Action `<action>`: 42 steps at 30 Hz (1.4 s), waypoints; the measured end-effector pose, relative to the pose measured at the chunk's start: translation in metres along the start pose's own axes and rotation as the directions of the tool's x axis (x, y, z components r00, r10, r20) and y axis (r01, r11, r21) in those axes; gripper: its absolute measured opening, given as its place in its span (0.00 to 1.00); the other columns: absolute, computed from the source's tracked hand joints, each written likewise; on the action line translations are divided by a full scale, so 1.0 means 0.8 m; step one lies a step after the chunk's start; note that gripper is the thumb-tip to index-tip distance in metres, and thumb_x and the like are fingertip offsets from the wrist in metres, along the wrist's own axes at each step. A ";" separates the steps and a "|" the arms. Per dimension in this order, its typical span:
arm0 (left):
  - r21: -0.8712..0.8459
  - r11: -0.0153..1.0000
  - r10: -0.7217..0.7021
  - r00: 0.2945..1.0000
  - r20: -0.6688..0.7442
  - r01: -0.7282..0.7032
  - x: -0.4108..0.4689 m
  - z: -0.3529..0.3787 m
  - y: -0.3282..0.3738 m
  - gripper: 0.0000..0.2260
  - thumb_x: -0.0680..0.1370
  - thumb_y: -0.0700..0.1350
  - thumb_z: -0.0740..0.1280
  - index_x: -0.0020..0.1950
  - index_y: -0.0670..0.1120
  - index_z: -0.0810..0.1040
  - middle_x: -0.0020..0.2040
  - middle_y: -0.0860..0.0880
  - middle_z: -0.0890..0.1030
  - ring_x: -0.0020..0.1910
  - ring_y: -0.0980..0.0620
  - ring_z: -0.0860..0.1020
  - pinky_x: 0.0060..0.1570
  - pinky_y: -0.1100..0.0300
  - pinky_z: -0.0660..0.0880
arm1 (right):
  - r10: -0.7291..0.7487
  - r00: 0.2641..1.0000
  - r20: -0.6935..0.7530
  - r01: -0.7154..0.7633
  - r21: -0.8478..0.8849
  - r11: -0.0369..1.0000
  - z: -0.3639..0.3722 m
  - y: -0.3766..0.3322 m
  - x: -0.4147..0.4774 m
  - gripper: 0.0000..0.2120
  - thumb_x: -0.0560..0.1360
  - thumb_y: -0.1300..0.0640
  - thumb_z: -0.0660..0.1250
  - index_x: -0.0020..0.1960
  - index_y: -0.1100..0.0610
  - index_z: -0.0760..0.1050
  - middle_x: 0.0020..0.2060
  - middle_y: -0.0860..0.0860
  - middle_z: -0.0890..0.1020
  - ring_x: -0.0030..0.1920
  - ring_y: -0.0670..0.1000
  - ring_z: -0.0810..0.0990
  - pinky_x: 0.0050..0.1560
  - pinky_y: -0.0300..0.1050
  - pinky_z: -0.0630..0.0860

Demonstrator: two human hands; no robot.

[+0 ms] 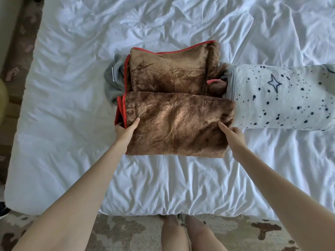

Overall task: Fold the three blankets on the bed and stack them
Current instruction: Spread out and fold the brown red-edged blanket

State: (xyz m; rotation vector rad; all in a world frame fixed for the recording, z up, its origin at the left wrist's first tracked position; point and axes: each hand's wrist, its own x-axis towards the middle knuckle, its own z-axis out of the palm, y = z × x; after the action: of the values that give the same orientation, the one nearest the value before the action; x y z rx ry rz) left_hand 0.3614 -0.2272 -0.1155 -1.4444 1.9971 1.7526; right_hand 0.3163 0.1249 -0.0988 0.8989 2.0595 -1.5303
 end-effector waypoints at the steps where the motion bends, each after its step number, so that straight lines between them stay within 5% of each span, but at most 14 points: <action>1: 0.032 0.999 -0.027 0.999 -0.030 0.028 0.003 0.003 -0.004 0.40 0.68 0.57 0.78 0.72 0.44 0.65 0.67 0.46 0.73 0.64 0.48 0.74 0.68 0.47 0.71 | 0.073 0.994 0.081 -0.080 0.090 0.993 0.003 0.003 0.000 0.17 0.70 0.41 0.72 0.45 0.54 0.76 0.40 0.48 0.84 0.43 0.49 0.83 0.33 0.37 0.76; 5: 0.137 0.977 -0.147 0.980 -0.136 0.166 0.006 0.013 -0.013 0.49 0.64 0.64 0.77 0.75 0.43 0.59 0.71 0.45 0.66 0.68 0.44 0.70 0.68 0.46 0.68 | 0.158 0.953 0.259 -0.201 0.151 0.968 0.016 0.015 0.006 0.17 0.71 0.43 0.72 0.54 0.53 0.78 0.48 0.51 0.85 0.48 0.50 0.84 0.41 0.41 0.79; 11: 0.027 0.999 -0.047 0.996 0.074 0.045 -0.009 0.005 -0.017 0.21 0.74 0.57 0.72 0.65 0.53 0.75 0.59 0.51 0.81 0.60 0.46 0.78 0.64 0.46 0.73 | 0.123 0.981 0.153 -0.148 0.164 0.975 0.024 0.025 -0.003 0.07 0.72 0.53 0.74 0.46 0.49 0.77 0.47 0.49 0.83 0.47 0.50 0.82 0.50 0.47 0.76; 16: -0.014 1.000 0.002 0.995 0.103 -0.001 -0.043 -0.025 -0.028 0.23 0.74 0.57 0.72 0.67 0.54 0.75 0.59 0.52 0.81 0.58 0.48 0.79 0.64 0.47 0.74 | 0.087 0.982 0.169 -0.115 0.163 0.980 0.011 0.026 -0.036 0.14 0.72 0.54 0.74 0.56 0.52 0.77 0.49 0.50 0.83 0.49 0.51 0.81 0.55 0.49 0.75; 21: -0.004 1.000 0.004 0.994 0.106 -0.003 -0.084 -0.064 -0.045 0.21 0.73 0.58 0.71 0.64 0.54 0.78 0.57 0.51 0.82 0.57 0.47 0.79 0.63 0.47 0.74 | 0.073 0.983 0.170 -0.105 0.188 0.977 0.001 0.036 -0.090 0.13 0.72 0.54 0.74 0.55 0.51 0.77 0.46 0.48 0.83 0.47 0.48 0.82 0.44 0.42 0.76; 28: 0.093 0.994 -0.064 0.990 0.124 0.052 -0.145 -0.136 -0.092 0.20 0.72 0.59 0.72 0.61 0.53 0.79 0.56 0.48 0.82 0.55 0.45 0.79 0.63 0.46 0.74 | 0.134 0.974 0.184 -0.161 0.143 0.977 -0.003 0.103 -0.185 0.15 0.72 0.49 0.74 0.55 0.53 0.77 0.47 0.49 0.83 0.48 0.50 0.81 0.46 0.44 0.75; 36: 0.274 0.940 -0.263 0.941 0.212 0.201 -0.203 -0.215 -0.174 0.27 0.73 0.59 0.72 0.66 0.46 0.76 0.58 0.43 0.81 0.55 0.41 0.79 0.62 0.46 0.74 | 0.236 0.963 0.128 -0.255 0.164 0.953 -0.010 0.207 -0.289 0.08 0.69 0.50 0.76 0.44 0.51 0.78 0.37 0.46 0.84 0.36 0.45 0.83 0.26 0.34 0.75; 42: 0.313 0.905 -0.378 0.884 0.275 0.290 -0.225 -0.234 -0.195 0.29 0.74 0.58 0.72 0.68 0.42 0.74 0.60 0.40 0.80 0.56 0.40 0.80 0.61 0.46 0.75 | 0.254 0.962 0.097 -0.267 0.147 0.953 -0.015 0.235 -0.318 0.09 0.68 0.51 0.76 0.42 0.52 0.77 0.41 0.50 0.84 0.42 0.51 0.82 0.37 0.41 0.75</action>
State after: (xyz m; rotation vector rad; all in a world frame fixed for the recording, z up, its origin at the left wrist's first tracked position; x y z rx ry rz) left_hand 0.6559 -0.2598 -0.0521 -1.2257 1.6160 1.4080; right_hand 0.6293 0.1080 -0.0536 1.1040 1.7048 -1.5724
